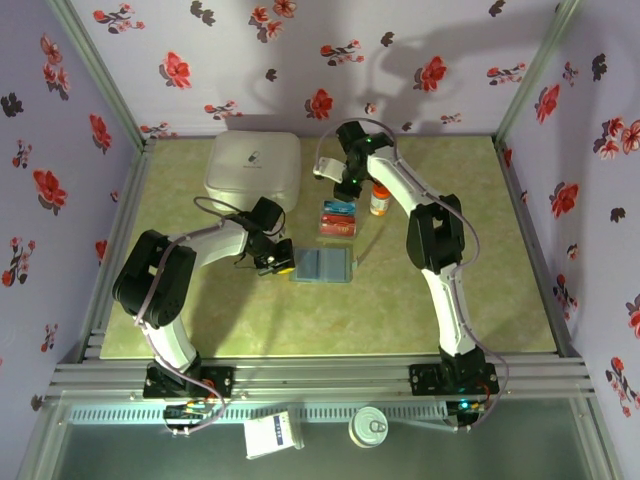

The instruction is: Take the credit cards out of the card holder

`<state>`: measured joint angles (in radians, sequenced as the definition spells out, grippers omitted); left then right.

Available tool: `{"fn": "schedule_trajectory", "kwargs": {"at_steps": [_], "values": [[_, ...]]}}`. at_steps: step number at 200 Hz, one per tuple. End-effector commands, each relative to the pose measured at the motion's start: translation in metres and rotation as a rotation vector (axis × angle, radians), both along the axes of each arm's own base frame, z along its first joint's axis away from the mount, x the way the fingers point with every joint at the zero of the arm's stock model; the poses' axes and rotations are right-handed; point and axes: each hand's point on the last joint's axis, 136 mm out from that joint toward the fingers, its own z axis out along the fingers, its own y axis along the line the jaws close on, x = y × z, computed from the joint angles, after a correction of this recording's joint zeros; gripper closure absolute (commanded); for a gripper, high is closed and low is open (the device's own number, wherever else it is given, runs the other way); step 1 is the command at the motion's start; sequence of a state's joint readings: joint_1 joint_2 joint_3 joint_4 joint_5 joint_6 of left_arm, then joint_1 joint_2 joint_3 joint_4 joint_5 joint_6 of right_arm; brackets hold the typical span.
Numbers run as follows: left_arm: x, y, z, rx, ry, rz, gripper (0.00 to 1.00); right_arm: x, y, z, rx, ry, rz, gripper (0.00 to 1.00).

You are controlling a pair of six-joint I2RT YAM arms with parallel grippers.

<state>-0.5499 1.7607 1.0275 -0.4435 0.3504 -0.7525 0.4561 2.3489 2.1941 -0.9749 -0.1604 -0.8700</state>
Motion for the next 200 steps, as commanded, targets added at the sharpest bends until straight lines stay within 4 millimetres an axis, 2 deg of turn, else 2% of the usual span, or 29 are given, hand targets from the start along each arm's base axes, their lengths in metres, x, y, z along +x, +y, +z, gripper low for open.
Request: {"fn": "schedule_trajectory", "kwargs": {"at_steps": [1, 28, 67, 132, 162, 200], "values": [[0.002, -0.001, 0.001, 0.017, -0.002, -0.011, 1.00, 0.002, -0.005, 0.012, 0.005, -0.032, -0.036, 0.73], [0.002, -0.001, 0.002, 0.014, -0.003, -0.011, 1.00, 0.000, -0.004, 0.011, 0.007, -0.028, -0.050, 0.72], [0.000, -0.002, -0.002, 0.015, 0.000, -0.016, 1.00, 0.011, -0.001, 0.038, 0.070, -0.135, -0.130, 0.71], [0.000, -0.007, 0.000, -0.005, -0.013, -0.027, 1.00, -0.003, 0.009, 0.071, 0.256, -0.186, -0.321, 0.69], [-0.002, -0.010, -0.003, -0.010, -0.007, -0.035, 1.00, -0.020, 0.017, 0.073, 0.324, -0.134, -0.472, 0.69], [-0.006, -0.012, -0.001, -0.019, -0.013, -0.038, 1.00, -0.048, 0.026, 0.057, 0.410, -0.029, -0.724, 0.71]]}}
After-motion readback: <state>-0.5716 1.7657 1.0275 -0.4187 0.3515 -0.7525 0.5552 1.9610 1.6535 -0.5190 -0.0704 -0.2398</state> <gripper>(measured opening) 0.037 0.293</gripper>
